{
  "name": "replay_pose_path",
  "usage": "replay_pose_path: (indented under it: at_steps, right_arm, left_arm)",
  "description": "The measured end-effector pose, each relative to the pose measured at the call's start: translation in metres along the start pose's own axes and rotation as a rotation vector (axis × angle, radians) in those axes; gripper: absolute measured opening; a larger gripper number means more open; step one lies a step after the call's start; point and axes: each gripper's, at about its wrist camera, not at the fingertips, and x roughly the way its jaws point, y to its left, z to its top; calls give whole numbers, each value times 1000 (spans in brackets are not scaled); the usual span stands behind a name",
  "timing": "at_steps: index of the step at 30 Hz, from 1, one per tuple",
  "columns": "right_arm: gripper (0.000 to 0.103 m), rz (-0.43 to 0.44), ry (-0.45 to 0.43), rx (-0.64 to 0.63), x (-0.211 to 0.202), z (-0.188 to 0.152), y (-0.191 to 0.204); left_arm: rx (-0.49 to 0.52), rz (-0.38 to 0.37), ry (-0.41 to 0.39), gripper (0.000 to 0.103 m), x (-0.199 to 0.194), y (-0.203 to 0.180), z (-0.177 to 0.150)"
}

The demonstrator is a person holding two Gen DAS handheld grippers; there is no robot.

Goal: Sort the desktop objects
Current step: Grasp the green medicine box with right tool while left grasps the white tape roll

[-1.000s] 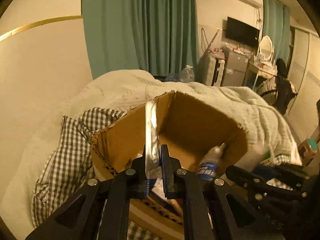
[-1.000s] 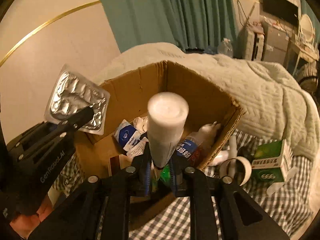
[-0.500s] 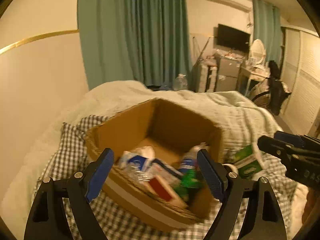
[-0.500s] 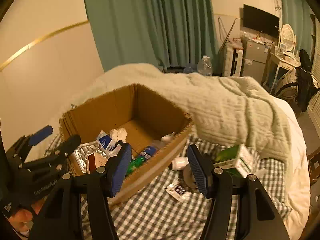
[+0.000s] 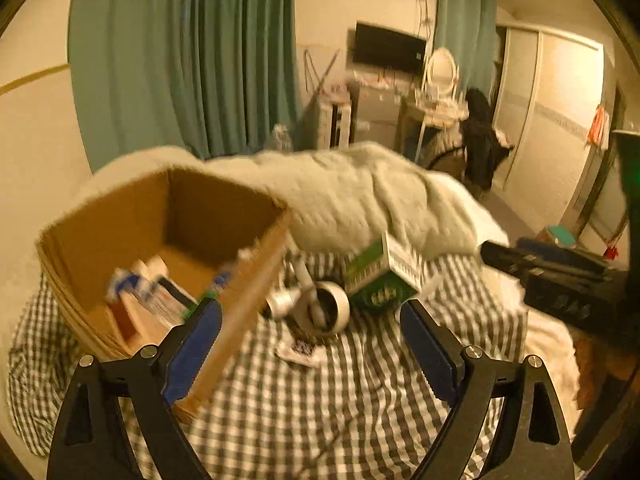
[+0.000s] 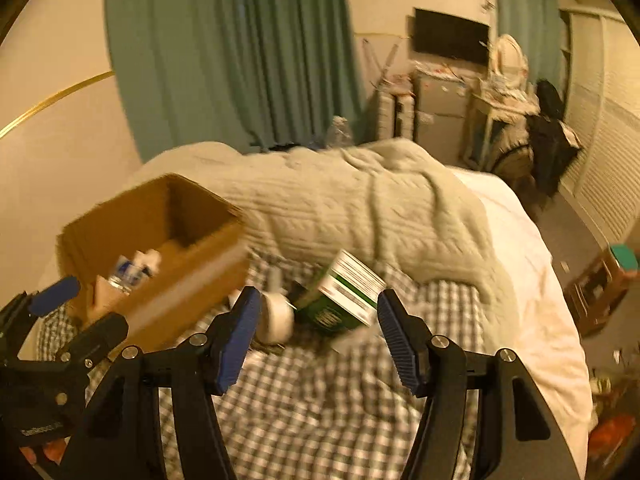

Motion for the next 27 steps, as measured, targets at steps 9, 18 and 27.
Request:
replay_pose_path:
  at_steps: [9,18,27]
  right_arm:
    - [61,10,89,129,34,-49,-60]
    - [70,88,136,180,83,-66,-49]
    - [88,118,169,295,142,-34,-47]
  left_arm:
    - [47,85,127,93,70,-17,-42]
    - [60,114,158,93,123,-20,-57]
    - [39,65,119,93,163,-23,-38]
